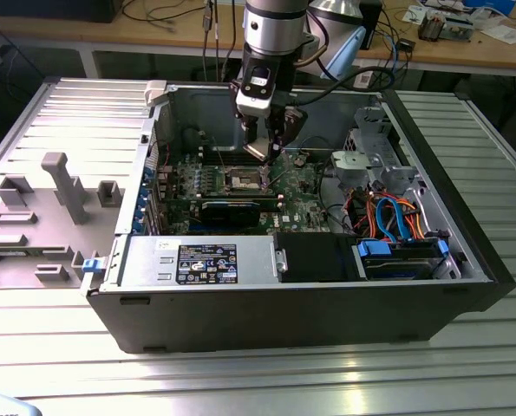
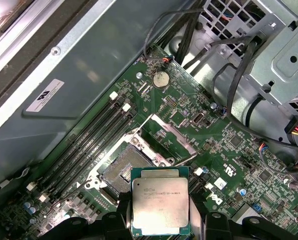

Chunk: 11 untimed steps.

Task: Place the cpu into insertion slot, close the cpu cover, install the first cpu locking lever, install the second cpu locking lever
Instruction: 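Place the cpu into insertion slot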

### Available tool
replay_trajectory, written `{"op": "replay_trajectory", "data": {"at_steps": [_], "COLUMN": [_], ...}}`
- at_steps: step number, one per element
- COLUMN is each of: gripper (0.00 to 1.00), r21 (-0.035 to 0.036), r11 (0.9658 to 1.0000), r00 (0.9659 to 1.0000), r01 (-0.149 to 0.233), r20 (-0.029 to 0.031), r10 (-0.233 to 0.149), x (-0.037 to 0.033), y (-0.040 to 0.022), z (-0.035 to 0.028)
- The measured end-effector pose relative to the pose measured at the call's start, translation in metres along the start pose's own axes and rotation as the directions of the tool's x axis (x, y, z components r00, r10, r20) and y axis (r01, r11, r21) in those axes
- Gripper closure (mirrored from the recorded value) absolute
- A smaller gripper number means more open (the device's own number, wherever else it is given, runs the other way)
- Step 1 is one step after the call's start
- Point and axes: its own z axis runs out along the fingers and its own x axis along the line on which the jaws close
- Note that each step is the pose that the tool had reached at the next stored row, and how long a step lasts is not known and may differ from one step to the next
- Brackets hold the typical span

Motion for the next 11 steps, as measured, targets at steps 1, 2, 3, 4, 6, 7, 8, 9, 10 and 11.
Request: {"op": "replay_trajectory", "data": {"at_steps": [1, 2, 3, 4, 6, 7, 8, 9, 10, 11], "gripper": [0.45, 0.45, 0.45, 0.45, 0.45, 0.45, 0.45, 0.45, 0.45, 0.45], "r21": [0.0000, 0.0001, 0.0001, 0.0002, 0.0003, 0.0004, 0.0004, 0.0004, 0.0005, 0.0006], "r11": [1.0000, 1.0000, 1.0000, 1.0000, 1.0000, 1.0000, 1.0000, 1.0000, 1.0000, 1.0000], "r00": [1.0000, 1.0000, 1.0000, 1.0000, 1.0000, 1.0000, 1.0000, 1.0000, 1.0000, 1.0000], "r01": [0.000, -0.001, -0.002, -0.002, -0.004, -0.004, -0.005, -0.005, -0.006, -0.006], "r20": [0.0000, 0.0001, 0.0001, 0.0001, 0.0002, 0.0003, 0.0003, 0.0003, 0.0004, 0.0004], "r10": [0.000, 0.001, 0.002, 0.002, 0.004, 0.004, 0.005, 0.005, 0.006, 0.006], "x": [0.0000, 0.0000, 0.0000, 0.0000, 0.0000, 0.0000, 0.0000, 0.0000, 0.0000, 0.0000], "y": [0.0000, 0.0000, 0.0000, 0.0000, 0.0000, 0.0000, 0.0000, 0.0000, 0.0000, 0.0000], "z": [0.0000, 0.0001, 0.0001, 0.0001, 0.0002, 0.0002, 0.0002, 0.0002, 0.0003, 0.0003]}}
